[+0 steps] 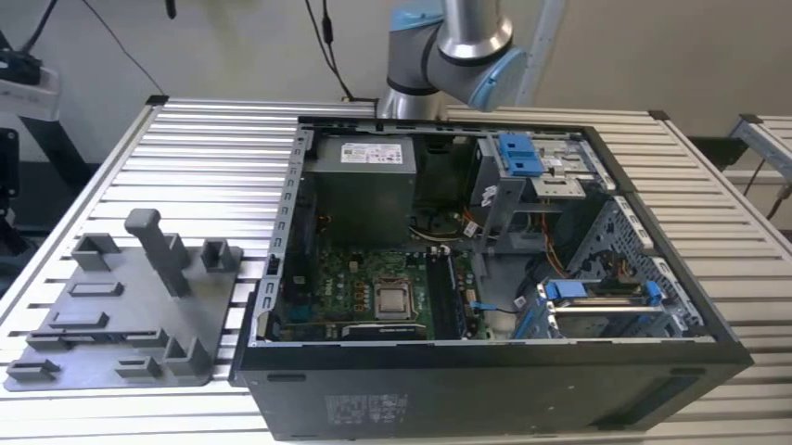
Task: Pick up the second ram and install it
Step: 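Pick up the second ram and move it above second insertion slot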
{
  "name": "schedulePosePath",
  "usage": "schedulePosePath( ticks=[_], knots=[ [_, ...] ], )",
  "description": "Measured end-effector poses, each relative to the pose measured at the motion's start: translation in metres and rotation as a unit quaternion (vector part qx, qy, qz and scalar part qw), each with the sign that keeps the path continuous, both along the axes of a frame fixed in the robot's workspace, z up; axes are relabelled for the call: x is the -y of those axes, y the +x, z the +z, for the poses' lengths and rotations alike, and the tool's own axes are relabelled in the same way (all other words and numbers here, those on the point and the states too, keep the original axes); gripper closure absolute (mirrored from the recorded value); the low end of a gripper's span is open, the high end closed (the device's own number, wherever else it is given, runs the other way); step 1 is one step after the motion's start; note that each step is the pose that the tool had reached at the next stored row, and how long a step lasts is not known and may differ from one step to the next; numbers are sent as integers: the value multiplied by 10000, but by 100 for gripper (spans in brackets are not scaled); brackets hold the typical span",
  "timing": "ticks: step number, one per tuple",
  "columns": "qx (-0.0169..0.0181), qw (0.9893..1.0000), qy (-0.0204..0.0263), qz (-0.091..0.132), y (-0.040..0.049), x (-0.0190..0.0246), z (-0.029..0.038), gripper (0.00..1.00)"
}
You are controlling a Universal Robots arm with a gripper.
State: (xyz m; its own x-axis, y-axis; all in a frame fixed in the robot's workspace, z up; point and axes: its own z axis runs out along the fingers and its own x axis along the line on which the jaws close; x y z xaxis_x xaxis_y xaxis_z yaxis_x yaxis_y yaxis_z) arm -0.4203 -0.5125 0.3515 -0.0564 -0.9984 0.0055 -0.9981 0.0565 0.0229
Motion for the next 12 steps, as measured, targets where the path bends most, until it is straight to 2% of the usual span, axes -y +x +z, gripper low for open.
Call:
schedulePosePath(
  ticks=[3,12],
  knots=[
    [0,9999,0,126,0,0,0,89],
    [0,9998,0,215,0,0,0,89]
  ],
)
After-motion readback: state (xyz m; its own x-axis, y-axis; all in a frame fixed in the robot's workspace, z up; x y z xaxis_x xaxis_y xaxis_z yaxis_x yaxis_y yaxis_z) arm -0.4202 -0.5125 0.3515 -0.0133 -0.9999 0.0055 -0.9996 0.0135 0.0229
